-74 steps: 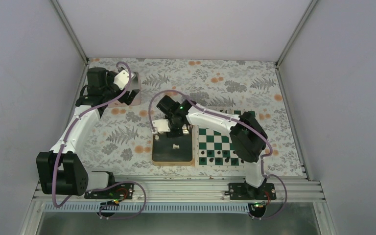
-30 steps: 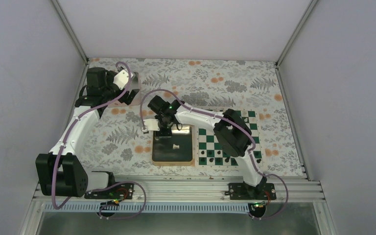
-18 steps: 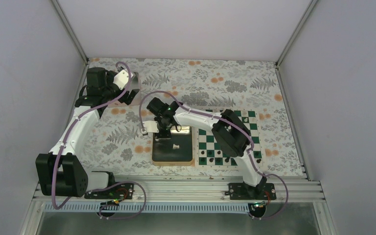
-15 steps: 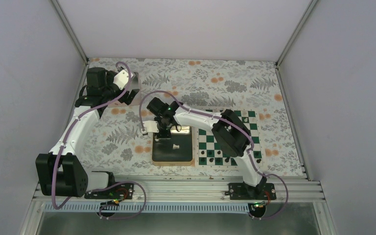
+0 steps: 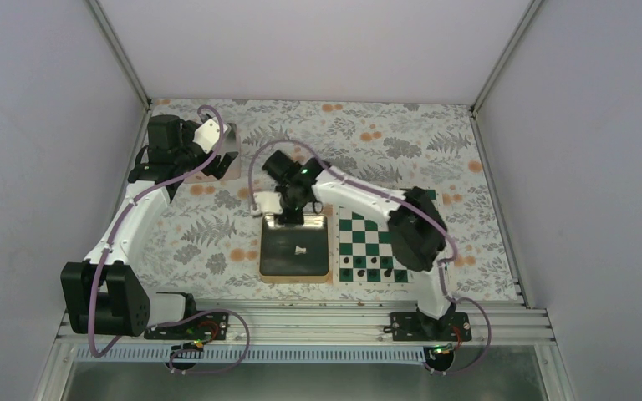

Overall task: Set up the chess pieces on the board
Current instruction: Pick up the chess piece from the storage box, then place the chess piece on the chessboard.

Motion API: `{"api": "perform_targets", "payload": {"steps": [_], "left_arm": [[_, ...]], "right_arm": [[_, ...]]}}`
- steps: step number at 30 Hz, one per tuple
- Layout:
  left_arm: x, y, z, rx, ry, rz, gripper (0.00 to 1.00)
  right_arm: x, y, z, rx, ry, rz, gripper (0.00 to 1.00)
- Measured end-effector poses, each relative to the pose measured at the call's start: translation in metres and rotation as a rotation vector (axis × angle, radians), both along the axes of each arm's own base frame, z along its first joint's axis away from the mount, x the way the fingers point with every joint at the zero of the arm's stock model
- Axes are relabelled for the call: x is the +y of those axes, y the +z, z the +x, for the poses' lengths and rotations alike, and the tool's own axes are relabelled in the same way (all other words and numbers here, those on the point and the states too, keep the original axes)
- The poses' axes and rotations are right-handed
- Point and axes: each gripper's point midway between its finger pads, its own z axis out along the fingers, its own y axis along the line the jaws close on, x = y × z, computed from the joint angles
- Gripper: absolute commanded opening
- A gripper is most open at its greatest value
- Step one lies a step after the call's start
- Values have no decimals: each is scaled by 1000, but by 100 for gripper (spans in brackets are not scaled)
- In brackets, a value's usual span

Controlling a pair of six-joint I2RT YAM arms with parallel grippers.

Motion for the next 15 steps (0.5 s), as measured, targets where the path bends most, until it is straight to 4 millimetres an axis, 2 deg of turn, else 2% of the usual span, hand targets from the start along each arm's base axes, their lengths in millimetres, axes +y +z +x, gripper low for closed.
{"api": "perform_targets", "payload": {"steps": [2,4,7,8,11,15], "left_arm": [[0,0,0,0,0,0,100],[0,0,0,0,0,0,100],[0,0,0,0,0,0,100],[0,0,0,0,0,0,100],[0,0,0,0,0,0,100],[0,0,0,0,0,0,100]], "right_arm": [[-12,27,16,-39,-41,31,4],[-30,59,39,-90,-105,72,5],[-68,103,83,-172,-229,134,5],[-83,112,95,-193,-271,143,5],[-127,121,130,-223,-387,142,5],[-172,103,156,-213,-492,110,5]]}}
